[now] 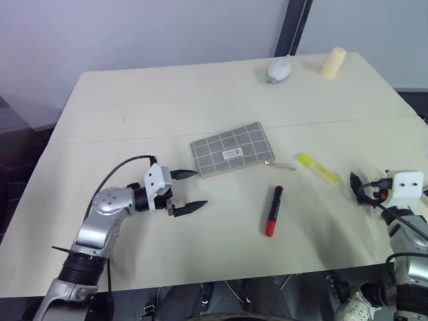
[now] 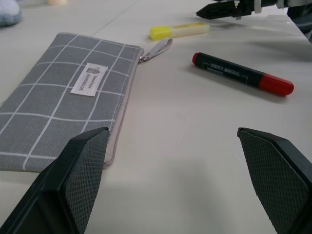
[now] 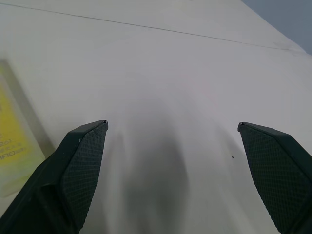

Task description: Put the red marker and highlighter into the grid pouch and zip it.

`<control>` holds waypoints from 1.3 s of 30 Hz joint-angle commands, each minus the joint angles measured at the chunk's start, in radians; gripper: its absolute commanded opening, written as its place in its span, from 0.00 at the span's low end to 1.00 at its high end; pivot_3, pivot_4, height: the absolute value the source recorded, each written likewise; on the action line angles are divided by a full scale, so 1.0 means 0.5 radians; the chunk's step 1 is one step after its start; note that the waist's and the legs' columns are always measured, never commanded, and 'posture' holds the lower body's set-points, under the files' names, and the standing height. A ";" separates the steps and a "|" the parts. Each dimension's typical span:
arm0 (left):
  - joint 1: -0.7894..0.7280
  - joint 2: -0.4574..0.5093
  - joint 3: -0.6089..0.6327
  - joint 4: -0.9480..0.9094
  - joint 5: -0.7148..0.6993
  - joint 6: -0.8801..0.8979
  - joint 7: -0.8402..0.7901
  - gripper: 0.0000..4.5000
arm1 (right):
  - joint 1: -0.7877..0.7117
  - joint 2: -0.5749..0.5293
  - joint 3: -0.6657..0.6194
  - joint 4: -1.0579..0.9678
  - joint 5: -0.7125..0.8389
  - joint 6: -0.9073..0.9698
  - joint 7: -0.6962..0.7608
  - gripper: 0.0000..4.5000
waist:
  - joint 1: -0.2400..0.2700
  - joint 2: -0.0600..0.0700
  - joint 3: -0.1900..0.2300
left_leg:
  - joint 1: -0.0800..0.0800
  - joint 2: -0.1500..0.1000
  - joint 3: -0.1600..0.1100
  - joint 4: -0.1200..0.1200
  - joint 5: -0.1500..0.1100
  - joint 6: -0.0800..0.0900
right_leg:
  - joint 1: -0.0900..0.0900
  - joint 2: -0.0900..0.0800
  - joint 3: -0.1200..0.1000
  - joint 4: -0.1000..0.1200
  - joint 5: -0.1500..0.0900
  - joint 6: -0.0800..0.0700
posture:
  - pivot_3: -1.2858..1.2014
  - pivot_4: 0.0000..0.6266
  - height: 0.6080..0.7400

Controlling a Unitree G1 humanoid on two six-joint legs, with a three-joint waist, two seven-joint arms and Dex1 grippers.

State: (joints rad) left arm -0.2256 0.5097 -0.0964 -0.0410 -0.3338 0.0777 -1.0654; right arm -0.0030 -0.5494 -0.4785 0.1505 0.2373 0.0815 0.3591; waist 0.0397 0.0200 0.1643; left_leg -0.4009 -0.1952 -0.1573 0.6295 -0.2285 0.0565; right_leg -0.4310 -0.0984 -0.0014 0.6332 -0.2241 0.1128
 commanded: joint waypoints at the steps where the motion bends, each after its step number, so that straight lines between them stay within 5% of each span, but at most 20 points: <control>1: 0.006 -0.001 0.009 -0.029 -0.008 -0.048 -0.008 0.99 | -0.004 -0.031 -0.024 -0.096 0.007 -0.013 -0.009 0.99 | 0.000 0.000 0.000 | 0.000 0.000 0.000 0.000 0.000 0.000 | 0.000 0.000 0.000 0.000 0.000 0.000 | 0.52 0.24 0.99; 28: -0.029 0.005 -0.009 0.010 0.067 -0.081 0.004 0.99 | -0.058 -0.057 -0.013 -0.065 0.024 -0.010 0.033 0.99 | 0.000 0.000 0.000 | 0.000 0.000 0.000 0.000 0.000 0.000 | 0.000 0.000 0.000 0.000 0.000 0.000 | 0.52 0.24 0.99; 31: -0.035 -0.002 0.038 0.018 0.047 -0.107 0.024 1.00 | -0.055 -0.056 -0.011 -0.134 0.092 0.034 0.111 0.80 | 0.000 0.000 0.000 | 0.000 0.000 0.000 0.000 0.000 0.000 | 0.000 0.000 0.000 0.000 0.000 0.000 | 0.52 0.24 0.99; 37: -0.122 0.037 0.153 0.199 0.080 -0.238 0.086 1.00 | -0.063 -0.047 0.217 -0.662 0.219 0.240 0.290 0.09 | -0.005 0.000 0.000 | 0.000 0.002 0.000 -0.001 0.000 0.000 | -0.001 0.001 0.000 0.000 0.000 0.000 | 0.52 0.24 0.99; 39: -0.198 0.033 0.163 0.337 0.160 -0.375 0.137 1.00 | -0.123 -0.027 0.352 -0.811 0.223 0.314 0.306 0.02 | -0.004 0.000 0.000 | 0.000 0.002 0.000 0.000 0.000 0.000 | -0.001 0.001 0.000 0.000 0.000 0.000 | 0.52 0.24 0.99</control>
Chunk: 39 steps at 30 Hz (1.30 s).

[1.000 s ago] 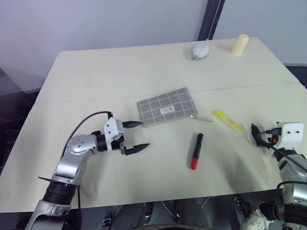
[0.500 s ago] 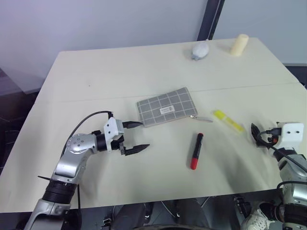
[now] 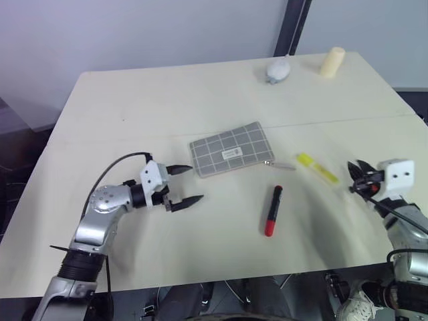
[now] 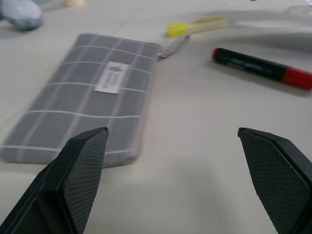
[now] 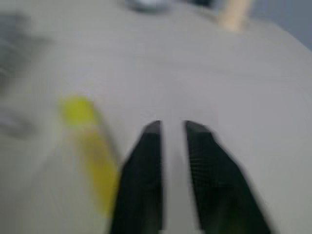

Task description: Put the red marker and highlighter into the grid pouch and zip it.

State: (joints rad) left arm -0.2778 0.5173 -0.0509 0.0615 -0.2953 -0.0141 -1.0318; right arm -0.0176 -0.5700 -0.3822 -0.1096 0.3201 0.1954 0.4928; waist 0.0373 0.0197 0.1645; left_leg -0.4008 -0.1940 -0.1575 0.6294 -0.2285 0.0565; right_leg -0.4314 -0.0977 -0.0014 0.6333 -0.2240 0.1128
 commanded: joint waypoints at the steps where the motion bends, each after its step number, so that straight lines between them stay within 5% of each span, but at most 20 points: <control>1: -0.151 0.024 0.060 0.248 0.155 -0.316 0.090 1.00 | -0.145 0.024 0.262 -0.337 0.023 0.115 0.044 0.02 | 0.004 0.000 0.000 | 0.000 0.000 0.000 0.000 0.000 0.000 | 0.000 0.000 0.000 0.000 0.000 -0.001 | 0.52 0.24 0.99; 8: -0.420 0.047 -0.090 0.930 0.564 -1.138 0.180 1.00 | -0.519 0.268 0.739 -0.190 -0.240 0.140 -0.100 0.02 | 0.006 -0.003 0.000 | -0.001 -0.001 0.001 0.001 0.001 -0.001 | 0.000 -0.001 0.000 -0.005 0.005 0.004 | 0.52 0.24 0.99; 16: -0.804 -0.006 -0.355 1.625 1.037 -1.809 0.462 1.00 | -0.978 0.479 1.066 0.589 -0.628 0.047 -0.216 0.02 | 0.009 -0.007 -0.001 | -0.009 -0.003 0.002 0.003 0.008 -0.013 | -0.013 -0.001 -0.001 -0.006 0.010 0.000 | 0.52 0.24 0.99; 22: -0.996 -0.030 -0.541 1.926 1.340 -2.062 0.697 1.00 | -1.045 0.438 1.111 0.882 -0.790 0.047 -0.227 0.02 | 0.007 -0.009 -0.004 | -0.008 -0.005 0.002 0.004 0.009 -0.013 | -0.007 -0.001 -0.001 -0.004 0.012 0.002 | 0.52 0.24 0.99; 31: -1.158 -0.144 -0.700 2.143 1.572 -2.104 0.990 1.00 | -0.924 0.437 1.064 0.662 -0.744 0.076 -0.106 0.02 | 0.012 -0.011 -0.006 | 0.016 -0.005 -0.002 0.003 0.001 -0.001 | 0.011 0.002 -0.003 -0.004 0.012 0.004 | 0.52 0.24 0.99; 34: -1.197 -0.174 -0.738 2.190 1.637 -2.049 1.073 0.81 | -0.910 0.431 1.050 0.627 -0.744 0.090 -0.094 0.00 | 0.007 -0.011 -0.006 | 0.016 -0.004 -0.001 0.004 0.001 -0.001 | 0.011 0.001 -0.003 -0.003 0.012 0.004 | 0.52 0.24 0.99; 39: -1.212 -0.211 -0.732 2.253 1.592 -1.976 1.039 0.24 | -0.894 0.420 1.029 0.585 -0.750 0.097 -0.099 0.00 | 0.008 -0.011 -0.007 | 0.016 -0.004 -0.002 0.003 0.002 -0.001 | 0.010 0.001 -0.003 -0.003 0.012 0.005 | 0.52 0.24 0.99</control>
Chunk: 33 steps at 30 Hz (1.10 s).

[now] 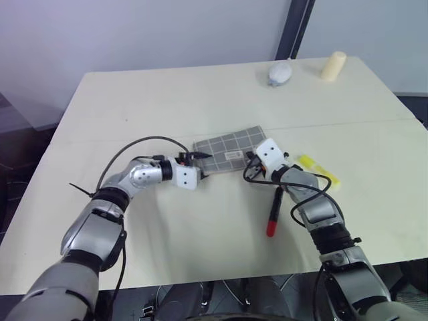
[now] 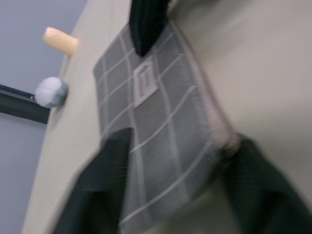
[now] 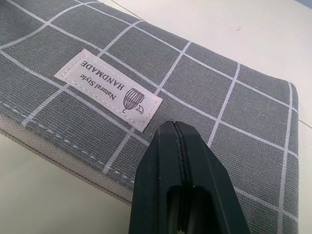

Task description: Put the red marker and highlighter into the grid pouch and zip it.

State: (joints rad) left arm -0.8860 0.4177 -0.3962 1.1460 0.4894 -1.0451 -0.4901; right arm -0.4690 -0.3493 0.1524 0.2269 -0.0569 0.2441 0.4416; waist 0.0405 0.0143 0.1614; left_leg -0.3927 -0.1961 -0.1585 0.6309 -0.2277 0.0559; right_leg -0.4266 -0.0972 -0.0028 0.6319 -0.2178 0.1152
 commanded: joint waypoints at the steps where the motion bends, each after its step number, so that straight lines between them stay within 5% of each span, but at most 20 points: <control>1: 0.007 -0.016 -0.033 0.094 0.005 0.098 -0.063 0.12 | 0.008 -0.022 -0.041 -0.091 0.003 0.000 0.002 0.00 | 0.000 0.001 -0.001 | 0.000 0.000 0.000 0.000 0.000 0.000 | 0.000 0.000 0.000 0.000 0.000 0.000 | 0.52 0.24 0.99; 2: 0.011 -0.021 -0.024 0.100 -0.013 0.108 -0.081 0.01 | 0.009 -0.026 -0.040 -0.095 0.001 -0.001 0.004 0.00 | -0.002 0.002 -0.003 | 0.001 0.000 0.000 0.000 0.000 0.000 | 0.001 0.000 0.000 0.000 0.000 0.000 | 0.52 0.24 0.99; 7: 0.040 -0.068 0.069 0.094 -0.189 0.156 -0.236 0.01 | 0.008 -0.018 -0.070 -0.139 0.078 0.018 0.062 0.00 | -0.004 0.002 -0.003 | 0.002 0.001 0.000 0.000 0.000 0.000 | 0.002 0.000 0.000 0.000 0.000 0.001 | 0.52 0.24 0.99; 9: 0.050 -0.087 0.112 0.060 -0.270 0.175 -0.293 0.00 | 0.008 -0.025 -0.104 -0.187 0.096 0.040 0.054 0.12 | -0.003 0.002 -0.003 | 0.002 0.001 0.000 0.000 0.000 0.000 | 0.001 0.000 0.000 0.000 0.000 0.001 | 0.52 0.24 0.99; 17: 0.140 -0.062 0.205 -0.149 -0.461 0.159 -0.414 0.00 | 0.271 -0.270 -0.326 -0.813 0.337 0.356 0.253 0.99 | -0.004 0.001 -0.003 | -0.007 0.000 0.001 0.000 -0.002 0.002 | -0.004 -0.001 0.000 -0.006 -0.001 0.002 | 0.52 0.24 0.99; 33: 0.151 -0.029 0.208 -0.360 -0.436 0.268 -0.335 0.00 | 0.315 -0.319 -0.295 -0.457 0.218 0.512 0.115 0.99 | -0.007 -0.001 -0.002 | -0.018 0.000 0.002 0.003 -0.002 0.003 | -0.008 -0.001 0.001 -0.002 0.000 0.002 | 0.52 0.24 0.99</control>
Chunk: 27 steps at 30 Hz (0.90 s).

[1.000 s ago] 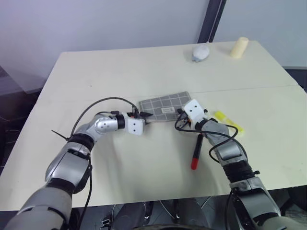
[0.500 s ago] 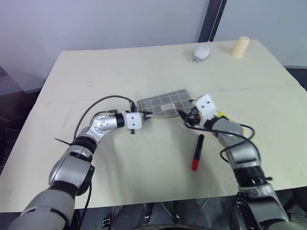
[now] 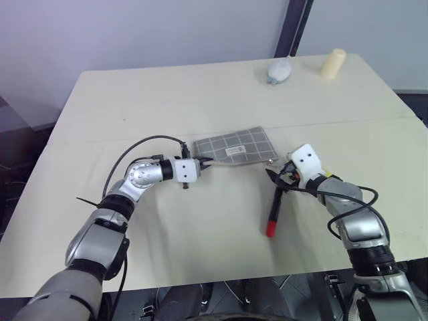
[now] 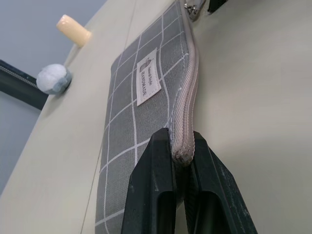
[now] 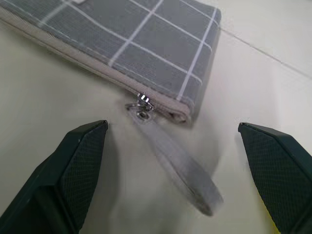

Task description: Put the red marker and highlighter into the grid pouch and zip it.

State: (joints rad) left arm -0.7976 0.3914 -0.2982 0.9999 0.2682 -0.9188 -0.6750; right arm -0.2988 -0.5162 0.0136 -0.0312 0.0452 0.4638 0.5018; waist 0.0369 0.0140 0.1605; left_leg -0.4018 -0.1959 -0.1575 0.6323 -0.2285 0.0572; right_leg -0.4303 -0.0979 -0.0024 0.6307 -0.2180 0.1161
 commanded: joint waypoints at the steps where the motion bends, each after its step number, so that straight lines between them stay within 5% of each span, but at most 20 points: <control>1: -0.024 0.026 0.011 -0.072 0.011 0.017 0.037 0.00 | -0.034 0.015 -0.004 0.067 0.026 0.076 0.020 0.99 | 0.001 0.000 0.000 | 0.000 0.000 0.000 0.001 0.000 0.000 | 0.000 0.000 0.000 0.000 0.000 0.000 | 0.52 0.24 0.99; 10: 0.002 0.031 0.011 -0.107 0.023 0.049 0.077 0.00 | -0.047 0.029 0.063 -0.025 0.104 0.215 0.141 0.01 | 0.002 0.000 0.000 | 0.000 0.000 -0.001 0.002 0.000 0.000 | 0.001 0.001 0.000 0.001 0.001 0.000 | 0.52 0.24 0.99; 18: 0.034 0.002 -0.002 -0.138 0.024 0.066 0.091 0.00 | -0.184 0.119 0.131 -0.066 0.081 0.063 0.119 0.01 | -0.002 -0.001 0.000 | 0.000 0.001 -0.001 0.001 0.001 -0.001 | -0.001 0.001 0.000 0.001 0.001 0.001 | 0.52 0.24 0.99; 27: 0.041 -0.087 -0.007 -0.195 -0.009 0.113 0.078 0.00 | -0.335 0.327 0.536 -0.213 -0.020 -0.060 0.224 0.01 | 0.000 -0.001 0.000 | -0.009 0.001 -0.001 0.001 0.010 -0.010 | -0.010 0.000 0.000 0.002 0.001 0.001 | 0.52 0.24 0.99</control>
State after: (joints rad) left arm -0.7774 0.3630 -0.2991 0.9371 0.2769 -0.8586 -0.6364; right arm -0.4445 -0.3676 0.2453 -0.0783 0.0385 0.4708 0.5855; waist 0.0372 0.0138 0.1603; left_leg -0.4064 -0.1957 -0.1578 0.6329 -0.2233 0.0522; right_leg -0.4353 -0.0976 -0.0025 0.6315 -0.2175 0.1164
